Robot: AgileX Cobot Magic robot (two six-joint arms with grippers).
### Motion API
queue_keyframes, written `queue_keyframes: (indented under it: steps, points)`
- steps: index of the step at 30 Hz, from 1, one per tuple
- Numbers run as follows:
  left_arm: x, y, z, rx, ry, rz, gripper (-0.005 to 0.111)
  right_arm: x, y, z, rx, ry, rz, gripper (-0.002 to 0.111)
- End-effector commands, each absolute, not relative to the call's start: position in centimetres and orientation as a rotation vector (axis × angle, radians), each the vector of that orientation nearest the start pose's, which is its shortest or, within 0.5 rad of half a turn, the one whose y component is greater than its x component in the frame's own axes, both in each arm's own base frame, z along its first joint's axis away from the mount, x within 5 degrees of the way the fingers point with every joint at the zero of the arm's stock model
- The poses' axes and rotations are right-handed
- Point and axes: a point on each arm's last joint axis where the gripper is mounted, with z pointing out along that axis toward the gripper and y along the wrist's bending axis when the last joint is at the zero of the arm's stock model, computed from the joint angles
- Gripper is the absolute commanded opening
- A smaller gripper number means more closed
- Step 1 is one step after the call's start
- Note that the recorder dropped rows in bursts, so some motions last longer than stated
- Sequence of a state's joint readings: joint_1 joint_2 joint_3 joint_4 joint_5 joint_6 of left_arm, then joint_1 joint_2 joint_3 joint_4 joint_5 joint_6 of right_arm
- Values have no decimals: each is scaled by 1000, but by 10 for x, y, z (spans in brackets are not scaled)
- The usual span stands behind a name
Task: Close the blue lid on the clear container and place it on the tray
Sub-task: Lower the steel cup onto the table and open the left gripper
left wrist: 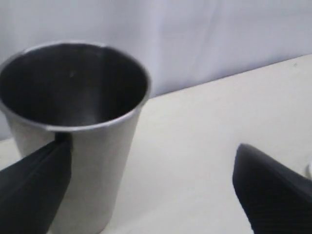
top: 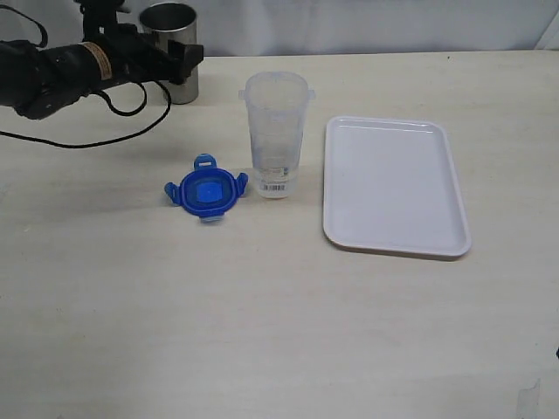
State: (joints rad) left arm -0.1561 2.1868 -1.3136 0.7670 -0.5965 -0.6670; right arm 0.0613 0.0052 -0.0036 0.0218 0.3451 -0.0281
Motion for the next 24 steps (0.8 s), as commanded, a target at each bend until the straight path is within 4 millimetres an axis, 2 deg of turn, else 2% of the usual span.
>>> queue_keyframes:
  steps: [1,5,12,15,23,24]
  points:
    - [455,-118,174,515,1629,-530,84,53,3,182,-74,1827,29,4]
    - [459,-116,190,513,1593,-501,84,53,3,182,-74,1827,29,4]
    - [464,-100,184,479,1688,-415,84,53,3,182,-74,1827,29,4]
    - [465,-93,188,468,1664,-417,84,53,3,182,-74,1827,29,4]
    - [455,-85,244,493,1506,-411,84,53,3,182,-74,1827,29,4]
    - [451,-83,259,489,1510,-371,84,53,3,182,-74,1827,29,4]
